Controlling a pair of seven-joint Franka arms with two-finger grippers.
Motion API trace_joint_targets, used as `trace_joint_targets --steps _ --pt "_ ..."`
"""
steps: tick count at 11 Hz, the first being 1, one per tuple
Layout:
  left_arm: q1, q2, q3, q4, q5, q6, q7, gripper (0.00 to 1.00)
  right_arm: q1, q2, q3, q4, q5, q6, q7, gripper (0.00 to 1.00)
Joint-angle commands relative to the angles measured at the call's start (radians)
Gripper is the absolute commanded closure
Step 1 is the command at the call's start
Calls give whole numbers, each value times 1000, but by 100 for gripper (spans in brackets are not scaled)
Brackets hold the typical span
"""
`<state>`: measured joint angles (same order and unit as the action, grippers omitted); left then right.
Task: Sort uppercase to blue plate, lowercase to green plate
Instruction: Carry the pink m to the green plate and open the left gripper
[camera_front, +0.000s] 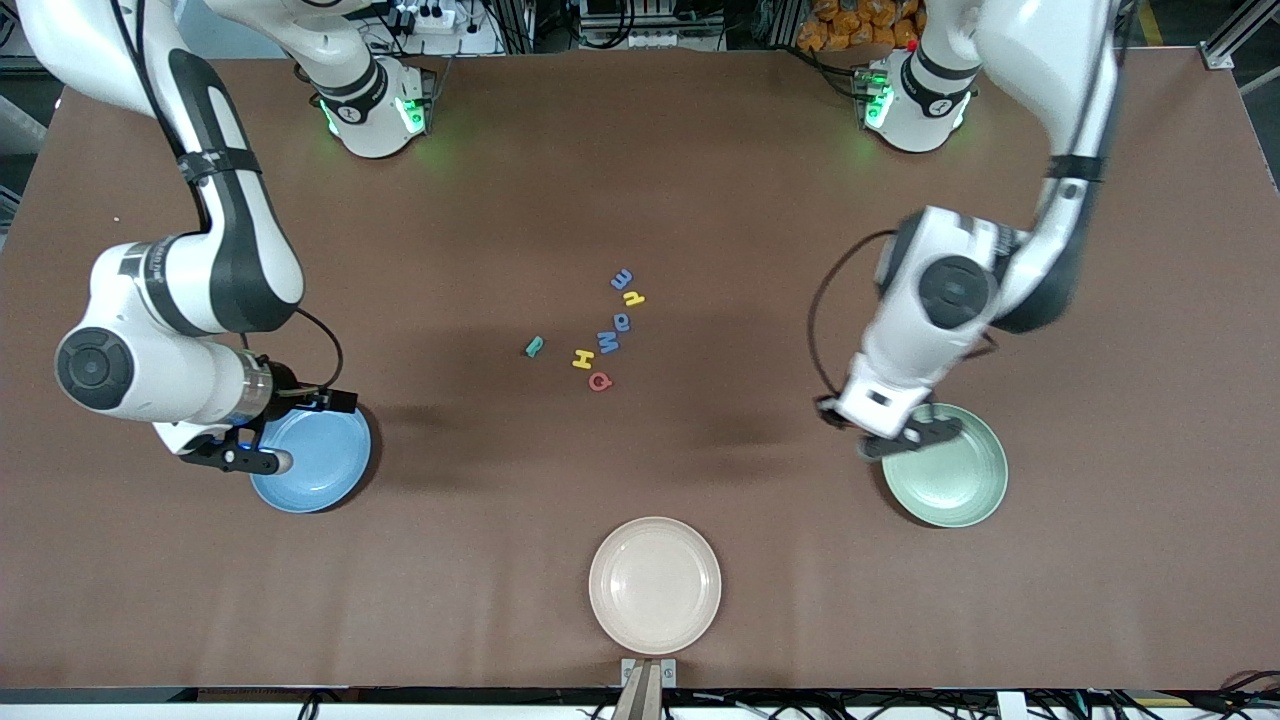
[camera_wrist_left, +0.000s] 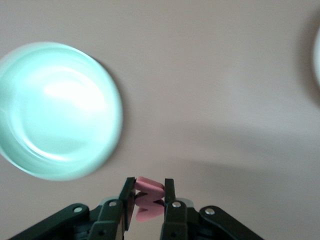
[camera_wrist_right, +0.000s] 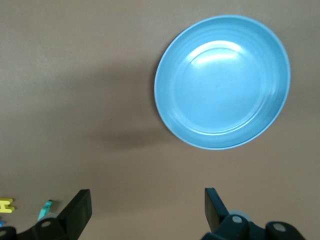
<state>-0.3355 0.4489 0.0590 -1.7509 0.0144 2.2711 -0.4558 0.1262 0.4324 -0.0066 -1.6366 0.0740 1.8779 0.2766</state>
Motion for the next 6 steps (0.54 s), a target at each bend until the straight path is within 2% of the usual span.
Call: trace_joint_targets --steps 1,4,5,6 --pt "93 81 -16 22 19 36 104 100 48 -12 -1 -44 12 42 100 0" --pt "148 181 -16 34 19 166 170 100 137 -20 -1 -121 10 135 269 0" --pt "159 194 -16 39 19 180 177 95 160 -18 -1 -129 10 145 326 0" --pt "158 206 -16 50 19 180 177 73 183 -15 -1 -138 10 156 385 0"
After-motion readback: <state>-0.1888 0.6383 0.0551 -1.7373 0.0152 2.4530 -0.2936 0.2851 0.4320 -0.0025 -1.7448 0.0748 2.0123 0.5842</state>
